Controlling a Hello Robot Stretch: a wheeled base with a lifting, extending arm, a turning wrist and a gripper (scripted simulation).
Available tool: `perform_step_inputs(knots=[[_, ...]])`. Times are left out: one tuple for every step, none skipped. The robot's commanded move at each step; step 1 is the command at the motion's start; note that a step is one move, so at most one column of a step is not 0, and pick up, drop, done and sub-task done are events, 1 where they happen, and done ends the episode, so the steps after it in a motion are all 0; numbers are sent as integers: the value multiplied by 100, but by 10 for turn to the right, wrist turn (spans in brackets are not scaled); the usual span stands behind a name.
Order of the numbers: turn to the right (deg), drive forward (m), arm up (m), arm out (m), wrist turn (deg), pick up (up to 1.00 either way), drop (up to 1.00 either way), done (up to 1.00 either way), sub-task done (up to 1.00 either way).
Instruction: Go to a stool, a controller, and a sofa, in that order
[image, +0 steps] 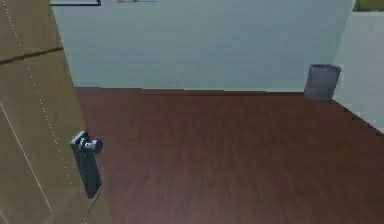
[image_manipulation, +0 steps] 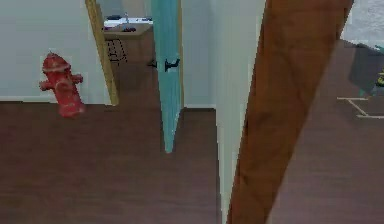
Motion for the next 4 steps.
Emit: perform_step_inputs(knots=[[450, 0, 0, 0, 0, 0, 0, 0, 0], [240, 0, 0, 0, 0, 0, 0, 0, 0], [0, 50, 0, 0, 0, 0, 0, 0, 0], [-30, 0, 0, 0, 0, 0, 0, 0, 0]])
